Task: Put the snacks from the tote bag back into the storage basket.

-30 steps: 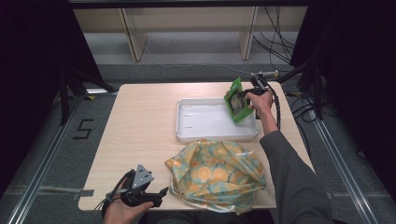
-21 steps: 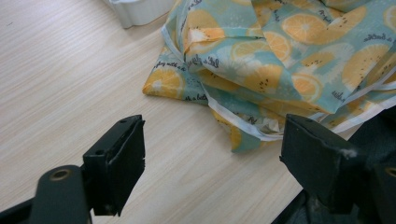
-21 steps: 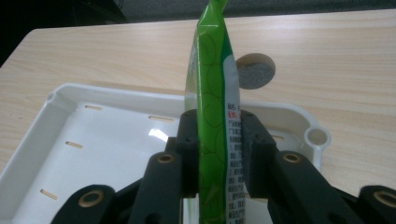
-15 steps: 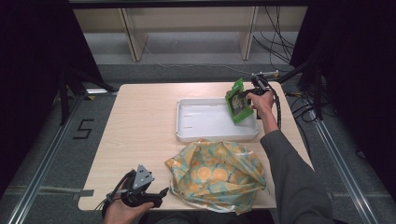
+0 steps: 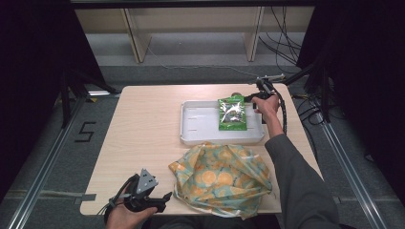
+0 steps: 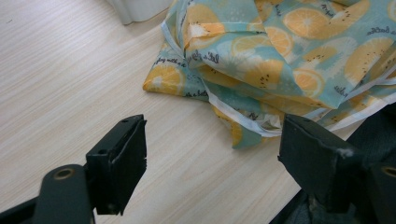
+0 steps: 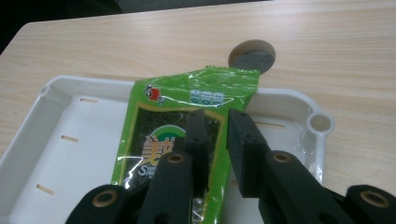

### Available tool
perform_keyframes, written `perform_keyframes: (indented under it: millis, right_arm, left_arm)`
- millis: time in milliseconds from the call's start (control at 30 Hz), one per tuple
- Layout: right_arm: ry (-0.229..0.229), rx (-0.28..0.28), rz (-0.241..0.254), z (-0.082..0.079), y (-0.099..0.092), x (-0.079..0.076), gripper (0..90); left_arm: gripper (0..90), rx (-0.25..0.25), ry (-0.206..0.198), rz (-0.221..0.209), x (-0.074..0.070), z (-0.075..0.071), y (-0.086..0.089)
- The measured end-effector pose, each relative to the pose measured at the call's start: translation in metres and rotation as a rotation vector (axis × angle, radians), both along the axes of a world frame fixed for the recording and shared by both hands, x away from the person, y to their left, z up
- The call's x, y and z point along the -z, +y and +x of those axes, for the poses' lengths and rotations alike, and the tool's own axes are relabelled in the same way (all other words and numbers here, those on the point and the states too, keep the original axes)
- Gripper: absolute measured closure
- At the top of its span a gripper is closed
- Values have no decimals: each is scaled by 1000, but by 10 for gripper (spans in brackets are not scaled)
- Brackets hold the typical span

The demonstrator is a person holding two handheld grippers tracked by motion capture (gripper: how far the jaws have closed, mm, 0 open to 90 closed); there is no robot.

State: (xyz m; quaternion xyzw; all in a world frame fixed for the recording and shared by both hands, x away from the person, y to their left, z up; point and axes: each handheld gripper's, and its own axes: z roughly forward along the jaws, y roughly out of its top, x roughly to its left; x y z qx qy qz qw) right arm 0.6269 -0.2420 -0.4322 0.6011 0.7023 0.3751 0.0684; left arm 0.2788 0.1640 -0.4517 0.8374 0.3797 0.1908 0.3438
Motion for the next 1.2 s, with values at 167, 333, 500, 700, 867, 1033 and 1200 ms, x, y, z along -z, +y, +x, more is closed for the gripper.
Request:
perform_keyframes:
  millis: [167,333,500,700,867,1033,1200]
  right_arm:
    - [-29,-30,-22,-1,-3,-3,790]
    - [-84,-43,-31,-1,-7,-3,788]
    - [-89,-74,-7,-5,-9,-7,785]
    - [-86,-83,-1,-14,-9,-15,766]
    - [-68,-83,17,-22,-7,-24,750]
    - [-83,-122,13,-31,-3,-30,731]
    - [-124,-165,14,-38,-1,-32,714]
  left_arm:
    - [227,-3,-3,-1,0,0,-1]
    - [226,-6,5,11,-1,-1,0]
    - [226,-9,6,5,0,0,1]
    - [225,-4,1,20,-2,1,1]
    - [225,-14,7,7,-1,1,2]
    - [225,-4,-4,14,-1,1,2]
    - [225,-18,8,-1,0,1,2]
